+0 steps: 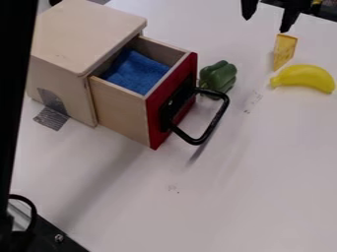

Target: Close the drawer

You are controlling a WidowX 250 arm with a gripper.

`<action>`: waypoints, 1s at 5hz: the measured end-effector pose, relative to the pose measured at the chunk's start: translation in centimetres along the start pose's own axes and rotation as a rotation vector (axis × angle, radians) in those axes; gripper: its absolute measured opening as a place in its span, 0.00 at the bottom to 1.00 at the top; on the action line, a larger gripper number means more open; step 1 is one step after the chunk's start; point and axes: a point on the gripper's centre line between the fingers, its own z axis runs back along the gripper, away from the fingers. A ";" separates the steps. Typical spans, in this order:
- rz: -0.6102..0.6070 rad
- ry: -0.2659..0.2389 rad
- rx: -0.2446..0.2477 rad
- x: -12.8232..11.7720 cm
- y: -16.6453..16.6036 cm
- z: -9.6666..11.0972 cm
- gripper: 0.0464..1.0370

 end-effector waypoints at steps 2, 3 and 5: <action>0.017 0.086 0.024 -2.4 -0.3 -3.3 0.96; 0.026 0.050 0.025 -3.7 -0.8 -1.9 0.96; -0.024 0.048 0.075 -9.7 -2.2 -1.8 0.96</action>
